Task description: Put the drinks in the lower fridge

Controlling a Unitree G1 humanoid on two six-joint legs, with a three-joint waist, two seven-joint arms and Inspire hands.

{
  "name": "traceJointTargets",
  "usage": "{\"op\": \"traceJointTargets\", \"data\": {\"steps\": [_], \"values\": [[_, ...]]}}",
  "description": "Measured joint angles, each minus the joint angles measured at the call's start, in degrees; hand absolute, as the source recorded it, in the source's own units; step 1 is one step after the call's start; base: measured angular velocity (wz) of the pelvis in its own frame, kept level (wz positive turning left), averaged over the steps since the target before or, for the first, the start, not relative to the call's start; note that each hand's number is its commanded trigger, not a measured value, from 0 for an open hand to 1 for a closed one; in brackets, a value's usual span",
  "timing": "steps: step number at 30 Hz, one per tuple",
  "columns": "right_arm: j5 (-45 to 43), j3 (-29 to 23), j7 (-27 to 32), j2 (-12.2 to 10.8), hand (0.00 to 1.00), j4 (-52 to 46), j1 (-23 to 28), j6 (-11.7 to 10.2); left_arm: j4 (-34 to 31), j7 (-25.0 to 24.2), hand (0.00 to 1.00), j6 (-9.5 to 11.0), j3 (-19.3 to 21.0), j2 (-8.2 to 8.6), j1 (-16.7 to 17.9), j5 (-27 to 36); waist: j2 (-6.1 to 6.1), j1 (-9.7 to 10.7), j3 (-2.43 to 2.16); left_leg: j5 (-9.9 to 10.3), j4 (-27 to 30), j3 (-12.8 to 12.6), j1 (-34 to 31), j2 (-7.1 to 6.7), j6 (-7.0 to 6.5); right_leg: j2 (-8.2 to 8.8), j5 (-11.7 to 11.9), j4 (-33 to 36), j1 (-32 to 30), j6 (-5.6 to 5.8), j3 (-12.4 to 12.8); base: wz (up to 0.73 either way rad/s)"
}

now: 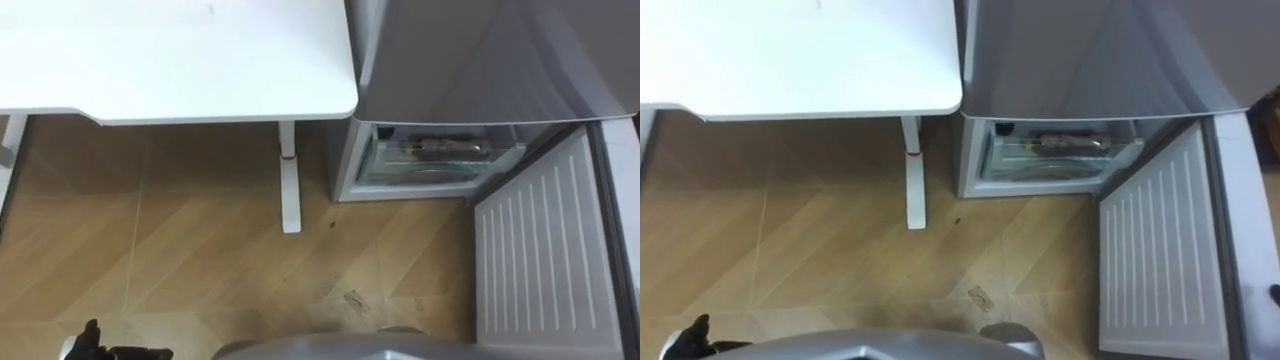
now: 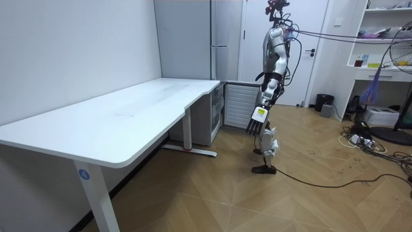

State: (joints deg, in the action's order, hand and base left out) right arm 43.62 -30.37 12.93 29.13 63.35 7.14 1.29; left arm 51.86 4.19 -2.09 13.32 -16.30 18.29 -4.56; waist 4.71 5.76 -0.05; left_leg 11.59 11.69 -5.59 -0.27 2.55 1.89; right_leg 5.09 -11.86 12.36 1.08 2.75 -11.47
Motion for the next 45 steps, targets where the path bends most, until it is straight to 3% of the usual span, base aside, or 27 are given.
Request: {"op": "traceJointTargets", "data": {"steps": [4, 11, 16, 21, 24, 25, 28, 30, 31, 33, 35, 36, 40, 45], "values": [[0.0, 0.1, -2.5, 0.0, 0.0, 3.2, -1.1, -0.8, 2.1, 0.0, 0.0, 0.4, 0.0, 0.17, 0.0, -0.1, 0.15, 0.0, 0.03, 0.0, -0.1, 0.0, 0.0, 0.0, 0.04, -0.14, 0.1, -0.6, 0.1, 0.04, 0.1, 0.0], [0.4, 3.0, -6.4, -1.2, 0.0, 4.8, -1.4, -0.2, 2.1, -0.3, 0.0, 0.4, -0.2, 0.16, -0.6, -0.1, 0.97, -0.4, 0.24, -0.1, -0.1, -0.1, -0.1, 0.0, 0.04, -0.13, 0.3, -0.7, 0.1, 0.0, 0.1, 0.0], [0.9, 6.0, -8.5, -1.7, 0.0, 3.7, -1.6, 0.0, 2.1, -1.2, 0.0, 0.3, -0.5, 0.14, -1.8, -0.1, 0.62, -1.4, 0.33, 0.0, -0.3, -0.5, -0.5, 0.17, 0.05, -0.25, 0.8, -0.7, -0.2, -0.03, 0.3, -0.04], [1.0, 16.7, -12.1, -2.8, 0.0, -2.2, -0.9, 0.1, 3.2, -2.3, 0.0, -0.4, -5.6, 0.16, -4.2, -0.1, 0.22, -2.7, 0.33, 0.0, -0.3, -1.2, -0.6, 0.65, 0.11, -0.6, 1.5, -0.8, -0.3, -0.33, 0.4, -0.08], [0.3, 26.1, -12.9, -6.0, 0.0, -17.7, 5.1, 0.3, 3.8, -2.4, 0.0, -0.4, -10.8, 0.27, -5.9, 0.0, -0.26, -5.1, 0.26, 0.0, 0.1, -1.9, -1.2, 1.38, 0.42, -1.26, 2.2, -1.0, -1.0, -0.8, 0.7, -0.21], [0.9, 30.1, -12.6, -6.9, 0.0, -27.4, 8.3, 0.8, 3.9, -2.5, 0.0, -0.5, -13.1, 0.31, -7.1, 0.1, -0.53, -6.1, 0.19, -0.2, 0.1, -2.6, -1.7, 1.88, 0.67, -1.59, 2.6, -1.0, -1.9, -1.16, 0.7, -0.26], [3.2, 39.6, -11.3, -9.2, 0.0, -45.1, 10.0, 1.6, 5.9, -2.8, 0.0, -0.5, -18.1, 0.31, -9.3, 0.2, -1.19, -8.3, 0.27, -0.7, 0.4, -3.8, -3.0, 3.22, 1.55, -2.75, 3.5, -0.9, -3.8, -2.27, 0.9, -0.26], [3.5, 47.5, -16.8, -9.5, 0.0, -53.3, 7.5, 1.4, 7.4, -2.8, 0.0, -0.7, -20.6, 0.46, -11.6, 0.0, -1.78, -10.0, 0.32, -1.1, 0.3, -3.9, -3.1, 3.94, 2.13, -3.38, 3.7, -0.8, -4.1, -2.7, 0.6, -0.09], [4.7, 52.8, -22.4, -10.8, 0.0, -55.8, 2.7, 1.2, 8.1, -2.8, 0.0, -0.8, -21.6, 0.78, -12.5, 0.0, -2.18, -10.9, 0.38, -1.4, 0.0, -3.7, -3.0, 4.17, 2.42, -3.68, 3.9, -0.9, -4.1, -2.92, 0.6, 0.04], [7.7, 58.4, -28.8, -13.3, 0.0, -56.1, -4.7, 1.2, 8.3, -2.7, 0.0, -0.7, -21.9, 1.75, -13.5, 0.4, -2.75, -11.7, 0.33, -1.8, 0.0, -2.9, -3.0, 4.1, 2.46, -3.75, 3.9, -1.1, -3.8, -3.07, 0.2, 0.25], [9.0, 60.3, -34.1, -14.0, 0.0, -57.1, -9.9, 1.3, 7.9, -2.7, 0.0, -0.4, -22.5, 2.29, -13.6, 0.6, -3.14, -13.4, 0.21, -2.6, -0.1, -1.3, -3.0, 3.33, 2.15, -3.21, 3.8, -2.1, -2.9, -2.93, -1.1, 0.42], [9.2, 60.3, -34.9, -14.0, 0.0, -57.3, -10.2, 1.3, 7.9, -2.6, 0.0, -0.4, -22.5, 2.24, -13.3, 0.6, -3.06, -13.7, 0.2, -2.6, -0.1, -0.9, -3.0, 3.18, 2.13, -3.14, 3.8, -2.3, -2.6, -2.88, -1.4, 0.39], [10.3, 60.3, -38.5, -13.4, 0.0, -56.8, -9.2, 2.4, 7.9, -2.6, 0.0, -0.5, -22.3, 2.02, -12.8, 0.6, -1.92, -14.0, 0.54, -2.5, 0.0, 0.8, -3.6, 2.53, 1.89, -2.67, 3.5, -2.8, -1.6, -2.39, -3.0, 0.23], [8.9, 60.3, -40.7, -13.1, 0.0, -52.8, -7.8, 2.6, 7.9, -2.4, 0.0, -0.5, -22.5, 2.0, -12.8, 0.6, -2.1, -13.7, 0.71, -2.4, 0.0, 0.9, -3.9, 2.41, 1.76, -2.55, 3.4, -2.9, -1.7, -2.32, -3.3, 0.0]]}}
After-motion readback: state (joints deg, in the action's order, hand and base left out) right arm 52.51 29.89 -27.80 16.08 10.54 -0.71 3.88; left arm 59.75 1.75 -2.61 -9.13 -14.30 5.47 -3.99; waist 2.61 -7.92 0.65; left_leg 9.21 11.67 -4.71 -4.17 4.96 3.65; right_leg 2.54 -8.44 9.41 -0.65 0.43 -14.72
